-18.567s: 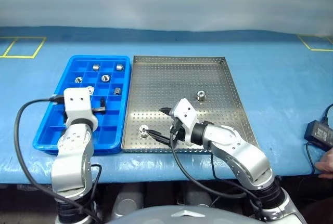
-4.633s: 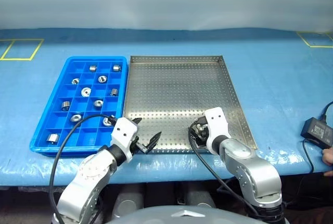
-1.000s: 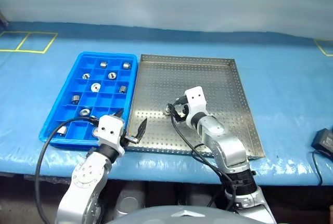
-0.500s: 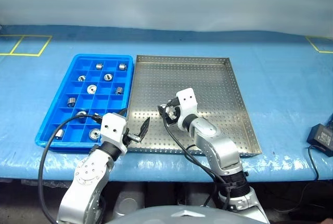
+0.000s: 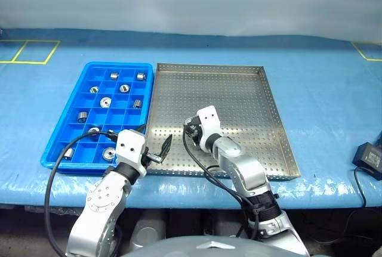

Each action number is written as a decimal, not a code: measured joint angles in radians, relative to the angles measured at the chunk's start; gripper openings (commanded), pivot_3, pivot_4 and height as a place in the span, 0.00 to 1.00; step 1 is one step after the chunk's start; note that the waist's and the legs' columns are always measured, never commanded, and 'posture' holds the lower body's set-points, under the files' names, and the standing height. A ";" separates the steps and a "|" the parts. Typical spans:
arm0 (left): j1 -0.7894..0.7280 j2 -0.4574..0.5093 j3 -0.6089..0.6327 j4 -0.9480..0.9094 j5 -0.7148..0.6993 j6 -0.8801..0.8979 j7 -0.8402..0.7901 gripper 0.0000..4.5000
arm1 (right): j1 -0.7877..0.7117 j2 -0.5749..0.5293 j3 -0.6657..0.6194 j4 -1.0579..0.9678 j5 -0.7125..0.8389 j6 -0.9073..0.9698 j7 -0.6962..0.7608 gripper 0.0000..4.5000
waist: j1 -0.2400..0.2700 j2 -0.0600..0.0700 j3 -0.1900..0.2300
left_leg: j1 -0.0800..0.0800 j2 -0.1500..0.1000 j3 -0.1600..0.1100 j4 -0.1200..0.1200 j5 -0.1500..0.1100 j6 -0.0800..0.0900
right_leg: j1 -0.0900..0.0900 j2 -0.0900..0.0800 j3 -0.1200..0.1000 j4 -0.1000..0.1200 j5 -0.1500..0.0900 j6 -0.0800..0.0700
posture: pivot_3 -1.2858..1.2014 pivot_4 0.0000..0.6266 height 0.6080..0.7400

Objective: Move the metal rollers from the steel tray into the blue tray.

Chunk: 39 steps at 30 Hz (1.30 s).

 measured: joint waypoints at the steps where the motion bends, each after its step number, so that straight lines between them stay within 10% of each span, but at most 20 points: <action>1: 0.001 -0.002 0.000 0.000 0.000 0.000 0.003 1.00 | -0.001 0.000 0.001 -0.002 0.001 0.000 0.004 0.42 | 0.000 0.000 0.000 | 0.000 0.000 0.000 0.000 0.000 0.000 | 0.000 0.000 0.000 0.000 0.000 0.000 | 0.62 0.24 1.00; 16: 0.088 -0.088 0.157 -0.081 0.039 -0.027 0.172 1.00 | -0.288 0.116 0.054 0.053 0.023 -0.017 0.078 0.42 | 0.056 0.000 0.000 | 0.000 0.000 -0.002 -0.003 0.000 0.000 | -0.001 0.001 -0.001 0.000 0.000 -0.003 | 0.73 0.24 1.00; 39: 0.223 -0.147 0.165 -0.170 0.087 -0.069 0.229 1.00 | -0.412 0.140 0.049 0.460 0.007 -0.244 0.138 0.42 | 0.384 -0.001 0.000 | -0.013 -0.001 0.001 -0.002 0.000 -0.001 | -0.013 0.004 -0.004 0.000 -0.002 0.000 | 0.75 0.24 1.00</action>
